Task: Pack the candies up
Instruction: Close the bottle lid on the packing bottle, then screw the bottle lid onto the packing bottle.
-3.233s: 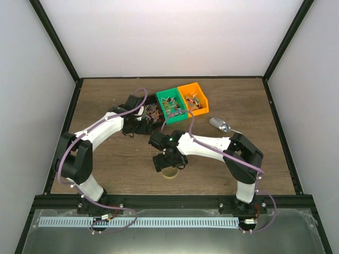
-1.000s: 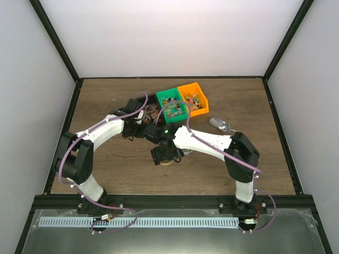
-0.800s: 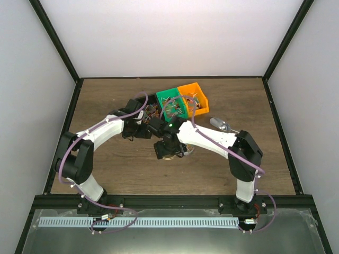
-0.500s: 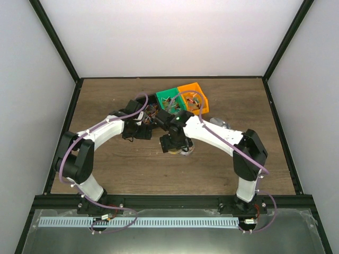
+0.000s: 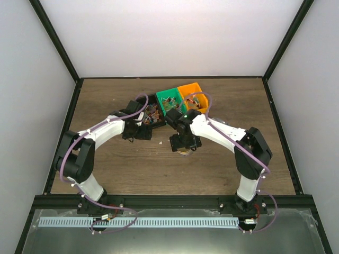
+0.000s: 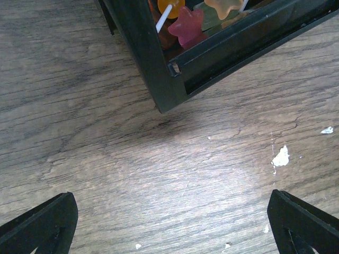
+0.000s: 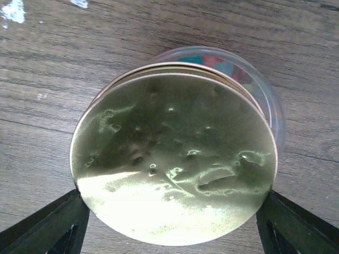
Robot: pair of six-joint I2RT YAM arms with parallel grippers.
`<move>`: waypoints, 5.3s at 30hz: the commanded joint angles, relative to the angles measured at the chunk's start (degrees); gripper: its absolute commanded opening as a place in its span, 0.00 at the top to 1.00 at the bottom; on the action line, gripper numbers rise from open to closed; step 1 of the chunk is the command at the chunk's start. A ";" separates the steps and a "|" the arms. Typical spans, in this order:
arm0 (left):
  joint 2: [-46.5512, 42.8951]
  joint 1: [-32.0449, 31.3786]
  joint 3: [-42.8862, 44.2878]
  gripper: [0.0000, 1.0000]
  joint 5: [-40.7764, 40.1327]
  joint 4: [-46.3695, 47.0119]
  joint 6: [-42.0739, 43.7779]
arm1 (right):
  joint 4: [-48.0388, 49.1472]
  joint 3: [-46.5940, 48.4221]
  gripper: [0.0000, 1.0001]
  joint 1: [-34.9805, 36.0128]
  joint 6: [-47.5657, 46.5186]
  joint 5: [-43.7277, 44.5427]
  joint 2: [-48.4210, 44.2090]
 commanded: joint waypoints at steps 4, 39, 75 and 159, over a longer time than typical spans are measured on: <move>1.41 0.39 -0.32 0.00 0.83 0.88 0.13 | 2.32 -2.99 0.15 -2.36 -1.34 -0.69 -3.30; 2.96 0.48 -0.42 0.00 2.34 1.21 0.24 | 1.48 -0.52 0.06 -4.27 -2.10 0.49 -5.40; 2.09 0.48 -1.85 0.00 3.23 0.52 0.66 | 8.17 -0.28 0.79 -6.11 -2.86 -1.33 -0.75; 29.45 -26.67 -43.48 0.00 4.09 137.44 8.28 | 92.46 -64.31 0.17 -17.35 -1.05 -0.73 -59.03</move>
